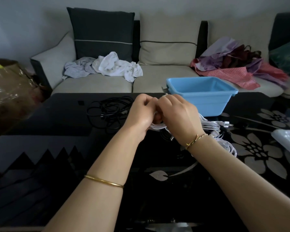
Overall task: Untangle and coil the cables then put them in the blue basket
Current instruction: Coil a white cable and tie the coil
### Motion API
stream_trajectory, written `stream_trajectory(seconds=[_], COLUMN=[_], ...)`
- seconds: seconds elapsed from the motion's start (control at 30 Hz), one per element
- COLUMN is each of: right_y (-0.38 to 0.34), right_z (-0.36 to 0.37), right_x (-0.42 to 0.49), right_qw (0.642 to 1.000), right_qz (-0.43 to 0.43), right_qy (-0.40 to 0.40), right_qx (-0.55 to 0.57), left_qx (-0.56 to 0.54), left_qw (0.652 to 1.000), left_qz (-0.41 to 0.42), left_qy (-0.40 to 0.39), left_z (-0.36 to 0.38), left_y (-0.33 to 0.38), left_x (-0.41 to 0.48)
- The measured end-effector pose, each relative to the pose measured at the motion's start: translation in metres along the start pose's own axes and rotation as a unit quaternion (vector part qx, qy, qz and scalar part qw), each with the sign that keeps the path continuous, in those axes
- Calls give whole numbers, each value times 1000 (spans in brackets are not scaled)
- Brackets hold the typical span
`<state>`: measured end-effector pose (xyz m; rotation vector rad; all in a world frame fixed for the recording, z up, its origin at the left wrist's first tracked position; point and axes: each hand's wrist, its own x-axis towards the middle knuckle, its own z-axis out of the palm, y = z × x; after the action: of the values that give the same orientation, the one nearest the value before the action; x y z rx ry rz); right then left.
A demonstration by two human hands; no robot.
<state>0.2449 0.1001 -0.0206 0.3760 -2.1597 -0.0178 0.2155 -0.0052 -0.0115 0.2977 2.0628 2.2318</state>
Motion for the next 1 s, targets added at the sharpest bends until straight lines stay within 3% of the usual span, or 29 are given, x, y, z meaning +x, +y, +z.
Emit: stream_trajectory(seconds=[0.37, 0.5, 1.0], right_y=[6, 8, 14], right_z=[7, 10, 5], right_x=[-10, -11, -14], right_qw=[994, 993, 990], right_qz=[31, 35, 41], right_qy=[97, 95, 121], right_qx=[-50, -60, -56], left_qx=[-12, 10, 46], left_qw=[999, 998, 996], left_qz=[29, 56, 30], left_qy=[-17, -25, -72], left_z=[10, 12, 9], left_y=[-3, -3, -5], left_x=[-3, -5, -3])
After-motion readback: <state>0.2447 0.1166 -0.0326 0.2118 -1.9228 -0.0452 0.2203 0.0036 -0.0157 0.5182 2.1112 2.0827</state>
